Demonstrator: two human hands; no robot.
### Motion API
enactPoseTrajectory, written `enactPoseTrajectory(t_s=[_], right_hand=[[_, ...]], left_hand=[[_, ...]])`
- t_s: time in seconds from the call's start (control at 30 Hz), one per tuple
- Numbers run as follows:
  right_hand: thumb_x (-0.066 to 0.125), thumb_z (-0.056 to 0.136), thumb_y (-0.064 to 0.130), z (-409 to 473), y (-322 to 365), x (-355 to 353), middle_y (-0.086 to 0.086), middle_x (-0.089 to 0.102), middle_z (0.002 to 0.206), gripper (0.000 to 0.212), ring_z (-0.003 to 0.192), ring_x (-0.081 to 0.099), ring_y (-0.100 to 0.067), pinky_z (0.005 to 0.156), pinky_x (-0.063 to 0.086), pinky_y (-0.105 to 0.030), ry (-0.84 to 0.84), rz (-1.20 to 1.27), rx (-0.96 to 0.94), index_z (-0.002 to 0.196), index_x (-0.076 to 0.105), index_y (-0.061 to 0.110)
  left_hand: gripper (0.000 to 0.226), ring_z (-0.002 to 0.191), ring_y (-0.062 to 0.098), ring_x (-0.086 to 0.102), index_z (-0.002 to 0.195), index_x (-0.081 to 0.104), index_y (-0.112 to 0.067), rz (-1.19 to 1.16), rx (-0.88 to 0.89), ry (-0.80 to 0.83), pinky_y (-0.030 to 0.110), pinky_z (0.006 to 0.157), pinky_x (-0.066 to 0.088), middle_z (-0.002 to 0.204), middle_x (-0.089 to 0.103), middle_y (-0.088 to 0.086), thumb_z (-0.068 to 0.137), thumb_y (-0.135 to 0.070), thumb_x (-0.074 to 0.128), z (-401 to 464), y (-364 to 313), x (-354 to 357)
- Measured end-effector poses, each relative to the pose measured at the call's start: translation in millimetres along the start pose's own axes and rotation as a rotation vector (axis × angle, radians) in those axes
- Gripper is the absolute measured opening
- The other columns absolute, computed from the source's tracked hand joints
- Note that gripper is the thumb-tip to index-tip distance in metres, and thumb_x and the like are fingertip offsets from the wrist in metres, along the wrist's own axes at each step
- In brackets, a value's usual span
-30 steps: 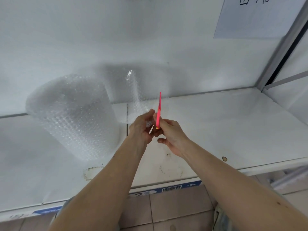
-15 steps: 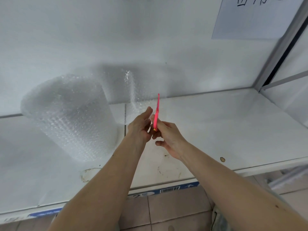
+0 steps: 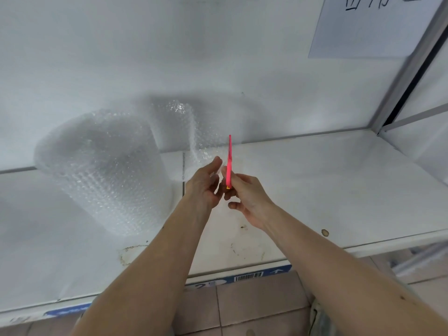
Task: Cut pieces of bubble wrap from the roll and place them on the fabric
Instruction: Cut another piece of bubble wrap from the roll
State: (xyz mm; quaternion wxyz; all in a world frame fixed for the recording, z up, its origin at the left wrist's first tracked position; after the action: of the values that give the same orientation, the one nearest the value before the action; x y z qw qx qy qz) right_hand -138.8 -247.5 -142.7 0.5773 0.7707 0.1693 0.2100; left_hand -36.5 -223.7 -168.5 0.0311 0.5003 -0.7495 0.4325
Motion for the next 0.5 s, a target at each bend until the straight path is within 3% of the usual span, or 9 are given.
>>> enactPoseTrajectory(t_s=[0.07, 0.13, 0.3, 0.4, 0.43, 0.5], right_hand=[[0.066, 0.086, 0.055, 0.3, 0.4, 0.1, -0.002, 0.059, 0.072, 0.043, 0.065, 0.053, -0.015, 0.06, 0.043, -0.03, 0.0, -0.003, 0.0, 0.075, 0.063, 0.014], [0.066, 0.085, 0.055, 0.6, 1.1, -0.3, 0.0, 0.058, 0.07, 0.043, 0.065, 0.053, -0.015, 0.062, 0.043, -0.031, 0.0, 0.005, 0.012, 0.076, 0.063, 0.014], [0.068, 0.085, 0.053, 3.2, 5.7, -4.0, 0.002, 0.058, 0.064, 0.041, 0.065, 0.052, -0.016, 0.064, 0.043, -0.033, -0.017, 0.033, 0.008, 0.079, 0.063, 0.013], [0.068, 0.086, 0.052, 3.6, 5.7, -4.4, 0.002, 0.059, 0.065, 0.041, 0.063, 0.053, -0.014, 0.063, 0.043, -0.032, -0.025, 0.03, -0.002, 0.08, 0.063, 0.012], [0.068, 0.086, 0.052, 3.4, 5.0, -3.9, 0.002, 0.058, 0.066, 0.041, 0.062, 0.053, -0.014, 0.063, 0.043, -0.032, -0.024, 0.028, -0.001, 0.079, 0.062, 0.012], [0.068, 0.086, 0.052, 2.6, 3.2, -2.9, 0.0, 0.058, 0.069, 0.04, 0.062, 0.052, -0.014, 0.061, 0.043, -0.031, -0.019, 0.024, -0.001, 0.077, 0.062, 0.012]], left_hand=[[0.053, 0.128, 0.008, 0.05, 0.118, 0.068, -0.013, 0.003, 0.0, 0.005, 0.031, 0.072, 0.052, 0.144, 0.052, 0.003, 0.068, -0.02, 0.087, -2.2, -1.1, 0.4], [0.046, 0.121, 0.007, 0.053, 0.112, 0.07, -0.012, 0.018, -0.008, 0.004, 0.03, 0.076, 0.053, 0.142, 0.053, 0.003, 0.069, -0.02, 0.087, -3.3, -0.1, 0.3], [0.039, 0.108, 0.0, 0.053, 0.105, 0.071, -0.012, 0.036, -0.011, 0.006, 0.028, 0.072, 0.05, 0.124, 0.062, -0.005, 0.07, -0.023, 0.086, -2.2, 1.2, 0.1], [0.025, 0.08, 0.003, 0.056, 0.091, 0.071, -0.014, 0.042, -0.012, 0.016, 0.027, 0.074, 0.05, 0.106, 0.07, -0.008, 0.072, -0.022, 0.084, -1.2, 1.6, 0.4], [0.019, 0.079, 0.005, 0.056, 0.086, 0.07, -0.015, 0.035, -0.006, 0.021, 0.028, 0.075, 0.05, 0.099, 0.07, -0.008, 0.073, -0.021, 0.083, -1.6, 0.9, 1.0], [0.018, 0.1, 0.008, 0.063, 0.086, 0.072, -0.017, 0.016, 0.012, 0.036, 0.029, 0.084, 0.051, 0.095, 0.07, -0.01, 0.073, -0.023, 0.082, -3.0, -1.7, 3.3]])
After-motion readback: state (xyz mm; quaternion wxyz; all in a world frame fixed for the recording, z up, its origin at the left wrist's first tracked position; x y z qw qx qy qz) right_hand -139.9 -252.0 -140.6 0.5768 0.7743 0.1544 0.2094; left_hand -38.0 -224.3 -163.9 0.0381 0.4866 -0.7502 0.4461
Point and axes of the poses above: each hand's wrist, its own z-axis towards the middle knuckle, its own x-axis out of the palm, y = z × x, the point moved 8 cm from there along z, towards the middle knuckle
